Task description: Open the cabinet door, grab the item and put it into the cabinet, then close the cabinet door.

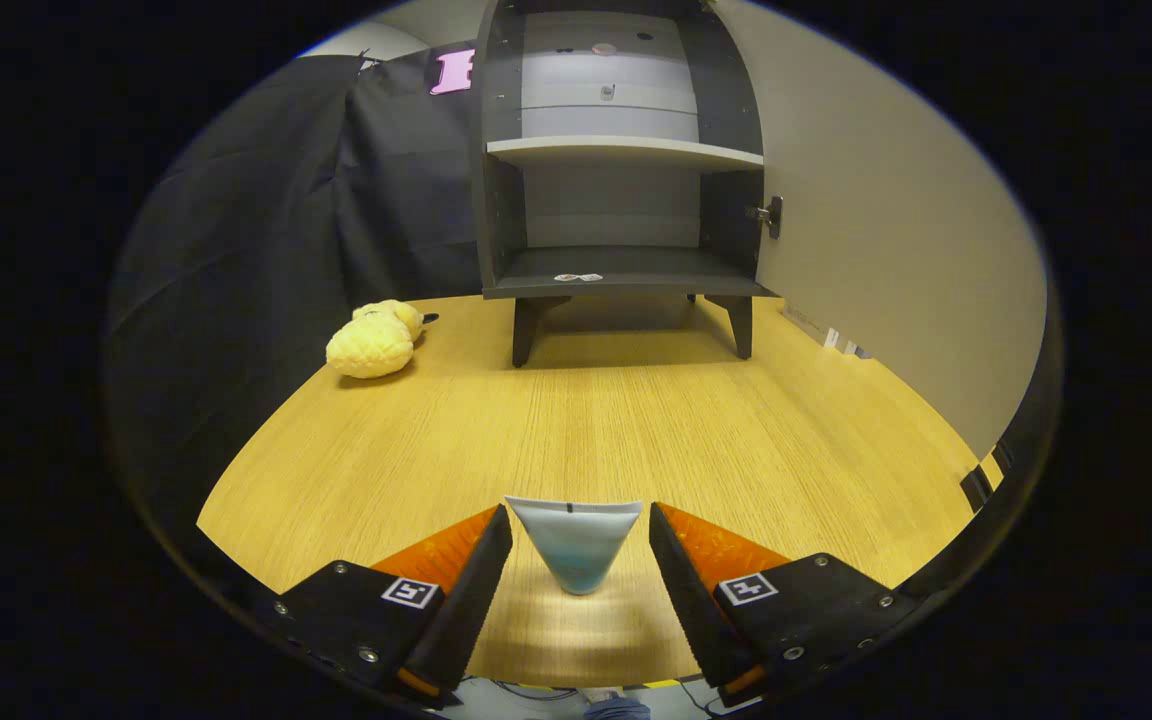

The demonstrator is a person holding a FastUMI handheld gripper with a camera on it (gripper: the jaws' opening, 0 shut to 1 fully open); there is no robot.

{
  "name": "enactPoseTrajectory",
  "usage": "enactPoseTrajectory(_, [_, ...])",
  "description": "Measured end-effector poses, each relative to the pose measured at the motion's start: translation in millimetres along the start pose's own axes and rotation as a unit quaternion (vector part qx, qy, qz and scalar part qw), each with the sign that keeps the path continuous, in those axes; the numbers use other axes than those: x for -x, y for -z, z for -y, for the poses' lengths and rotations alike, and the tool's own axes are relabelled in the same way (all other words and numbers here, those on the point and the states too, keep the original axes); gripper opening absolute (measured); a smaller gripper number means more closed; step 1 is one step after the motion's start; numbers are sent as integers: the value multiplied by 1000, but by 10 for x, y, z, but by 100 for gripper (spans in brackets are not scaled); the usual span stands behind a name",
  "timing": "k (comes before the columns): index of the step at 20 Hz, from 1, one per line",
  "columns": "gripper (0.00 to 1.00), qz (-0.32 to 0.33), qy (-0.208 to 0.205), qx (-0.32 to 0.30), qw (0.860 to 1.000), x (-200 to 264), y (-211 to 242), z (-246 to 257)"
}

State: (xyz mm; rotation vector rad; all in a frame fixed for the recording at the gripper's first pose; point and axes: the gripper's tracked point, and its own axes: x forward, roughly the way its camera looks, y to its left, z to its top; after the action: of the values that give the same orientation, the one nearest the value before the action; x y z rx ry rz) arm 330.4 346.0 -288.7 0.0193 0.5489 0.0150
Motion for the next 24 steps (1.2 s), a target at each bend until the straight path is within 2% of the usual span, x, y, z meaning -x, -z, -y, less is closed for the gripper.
enactPoseTrajectory(4, [77,-23,-8,-7,1000,-41,155,-40])
enactPoseTrajectory(6, [66,-25,-14,-8,1000,-41,168,-48])
enactPoseTrajectory(7, [53,-27,-20,-6,999,-29,181,-70])
enactPoseTrajectory(15, [52,-23,-23,-13,999,104,-130,100])
enactPoseTrajectory(24, [52,35,-28,-16,999,311,-1226,364])
